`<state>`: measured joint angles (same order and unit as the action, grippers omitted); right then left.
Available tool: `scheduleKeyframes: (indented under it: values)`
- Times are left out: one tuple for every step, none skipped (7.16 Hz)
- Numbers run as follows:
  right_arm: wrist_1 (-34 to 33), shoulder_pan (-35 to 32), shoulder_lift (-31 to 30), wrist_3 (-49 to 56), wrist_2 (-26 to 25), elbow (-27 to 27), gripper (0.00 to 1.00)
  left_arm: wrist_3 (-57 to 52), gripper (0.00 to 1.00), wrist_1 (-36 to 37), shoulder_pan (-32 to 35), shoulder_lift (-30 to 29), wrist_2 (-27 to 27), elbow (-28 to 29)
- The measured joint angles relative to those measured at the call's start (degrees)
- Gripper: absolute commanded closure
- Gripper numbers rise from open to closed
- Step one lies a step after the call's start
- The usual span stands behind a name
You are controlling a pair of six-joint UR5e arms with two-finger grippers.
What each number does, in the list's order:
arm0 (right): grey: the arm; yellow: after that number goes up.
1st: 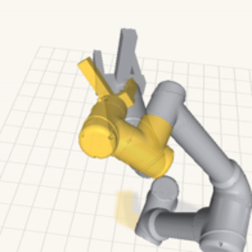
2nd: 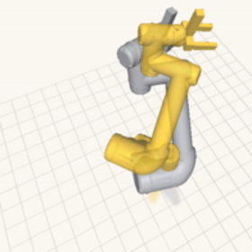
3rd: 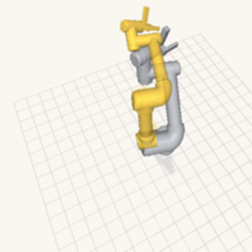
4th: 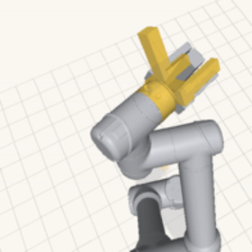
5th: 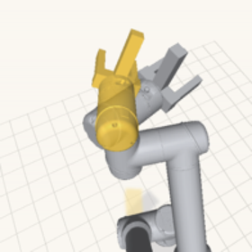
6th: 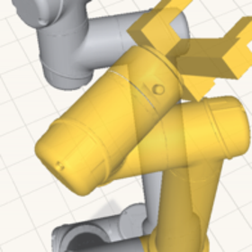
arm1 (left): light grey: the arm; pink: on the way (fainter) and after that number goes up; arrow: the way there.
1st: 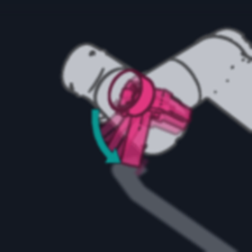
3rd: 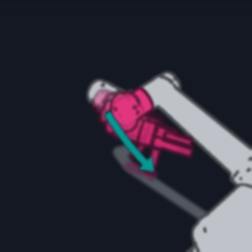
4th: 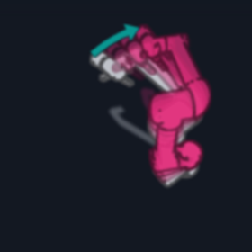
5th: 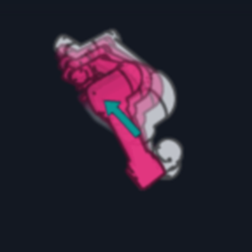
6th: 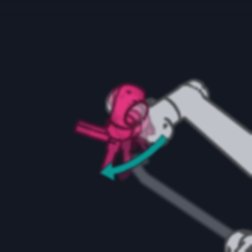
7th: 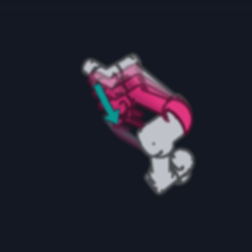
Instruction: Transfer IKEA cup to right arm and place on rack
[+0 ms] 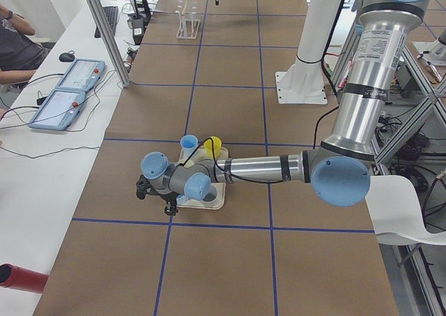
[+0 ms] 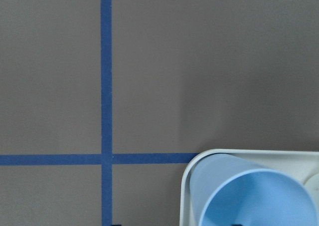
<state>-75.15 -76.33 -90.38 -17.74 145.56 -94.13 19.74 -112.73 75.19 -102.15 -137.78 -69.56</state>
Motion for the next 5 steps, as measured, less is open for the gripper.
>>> scheduleKeyframes:
  values:
    - [0.0, 0.1, 0.0, 0.0, 0.0, 0.0, 0.01, 0.0, 1.00, 0.0, -0.1, 0.0, -0.1, 0.0]
    - [0.0, 0.4, 0.0, -0.1, 0.1, -0.1, 0.00, 0.1, 1.00, 0.0, -0.2, -0.1, -0.2, -0.2]
    - [0.0, 0.7, 0.2, -0.2, 0.1, -0.3, 0.00, 0.1, 1.00, 0.1, -0.2, -0.1, -0.4, -0.6]
    - [0.0, 1.3, 0.5, -0.5, 0.1, -0.7, 0.01, 0.0, 1.00, 0.3, -0.2, -0.3, -0.8, -1.1]
    - [0.1, 2.4, 1.1, -2.0, 0.0, -1.5, 0.01, -0.2, 1.00, 0.5, 0.1, -0.5, -1.6, -1.5]
